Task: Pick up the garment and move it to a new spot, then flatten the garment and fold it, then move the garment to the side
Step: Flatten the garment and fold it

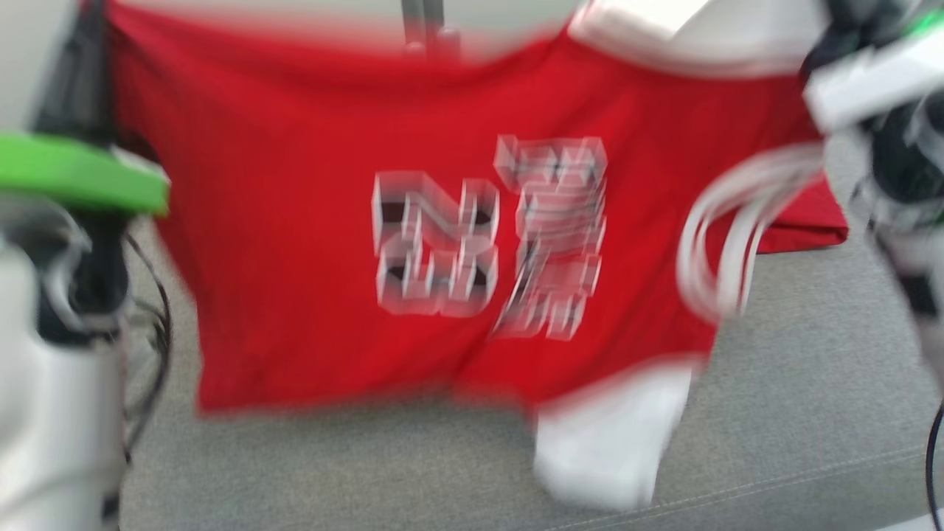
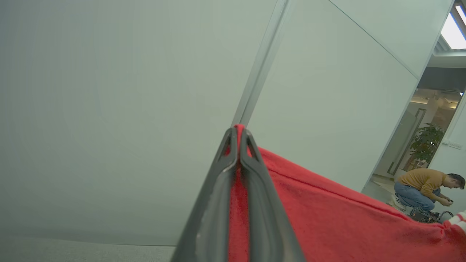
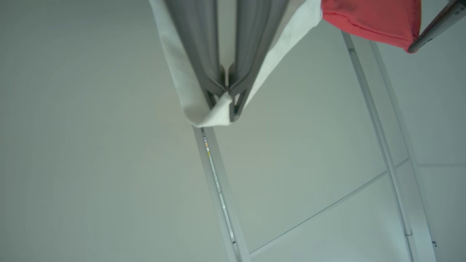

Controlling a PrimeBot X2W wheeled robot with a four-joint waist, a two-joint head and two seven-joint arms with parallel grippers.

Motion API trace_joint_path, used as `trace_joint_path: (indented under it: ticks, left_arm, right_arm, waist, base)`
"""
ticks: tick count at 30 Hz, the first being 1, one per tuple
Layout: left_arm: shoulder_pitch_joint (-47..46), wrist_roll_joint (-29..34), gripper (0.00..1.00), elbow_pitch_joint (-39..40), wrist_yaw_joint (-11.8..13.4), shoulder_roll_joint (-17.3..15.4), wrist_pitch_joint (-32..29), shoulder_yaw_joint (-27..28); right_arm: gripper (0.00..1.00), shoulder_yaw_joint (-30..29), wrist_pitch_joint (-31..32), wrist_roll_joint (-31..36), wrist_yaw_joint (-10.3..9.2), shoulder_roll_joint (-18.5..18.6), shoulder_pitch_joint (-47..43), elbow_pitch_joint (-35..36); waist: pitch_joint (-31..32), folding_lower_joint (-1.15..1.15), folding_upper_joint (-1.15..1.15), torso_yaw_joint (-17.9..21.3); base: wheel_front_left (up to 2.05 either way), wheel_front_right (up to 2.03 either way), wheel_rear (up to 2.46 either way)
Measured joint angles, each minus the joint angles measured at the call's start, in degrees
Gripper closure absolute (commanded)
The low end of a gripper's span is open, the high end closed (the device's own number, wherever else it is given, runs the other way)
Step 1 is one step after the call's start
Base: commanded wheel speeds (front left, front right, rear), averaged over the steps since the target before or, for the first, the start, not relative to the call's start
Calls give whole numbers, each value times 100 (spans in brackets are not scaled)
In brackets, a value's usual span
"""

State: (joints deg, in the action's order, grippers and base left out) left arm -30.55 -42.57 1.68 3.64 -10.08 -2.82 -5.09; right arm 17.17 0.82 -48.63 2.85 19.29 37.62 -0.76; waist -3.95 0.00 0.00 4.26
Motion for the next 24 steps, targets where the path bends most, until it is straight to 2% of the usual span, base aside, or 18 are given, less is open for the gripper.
trace_joint_path:
  ticks: [2,4,6,8,12,16,17,19,22,24]
  left_arm:
    - [-628,102,100,-400,76,-3,86,147]
    - [-1276,156,100,-491,118,57,213,270]
    - [-1809,162,100,-513,116,98,322,333]
    - [-1965,198,100,-617,115,92,368,321]
    - [-1438,149,100,-1068,5,113,226,46]
    - [-353,91,100,-1567,-120,240,126,-248]
    - [-353,91,100,-1567,-120,240,126,-248]
    - [220,93,100,-1791,-138,226,146,-226]
    - [817,99,100,-1998,-169,183,389,-122]
    - [1022,102,100,-2063,-218,186,606,-40]
  right_arm:
    - [100,-198,-56,276,-177,-66,824,-425]
    - [100,-370,-172,348,-275,-198,1529,-522]
    - [100,-381,-281,350,-286,-301,1969,-586]
    - [100,-268,-312,349,-236,-358,2014,-786]
    - [100,23,-194,246,-97,-432,1240,-1305]
    - [100,225,-113,-108,21,-559,38,-1703]
    - [100,225,-113,-108,21,-559,38,-1703]
    - [100,435,-101,-147,113,-700,-553,-1897]
    - [100,608,-143,-326,196,-995,-1139,-2095]
    - [100,664,-261,-378,268,-1062,-1337,-2173]
  waist:
    - [-90,0,0,-87]
    - [-141,0,0,-186]
    - [-170,0,0,-283]
    - [-188,0,0,-355]
    - [-288,0,0,-368]
    - [-448,0,0,-327]
    - [-448,0,0,-327]
    - [-537,0,0,-296]
    - [-667,0,0,-226]
    - [-745,0,0,-171]
  base:
    - [0,0,0]
    - [0,0,0]
    - [0,0,0]
    - [0,0,0]
    - [0,0,0]
    - [0,0,0]
    - [0,0,0]
    - [0,0,0]
    - [0,0,0]
    - [0,0,0]
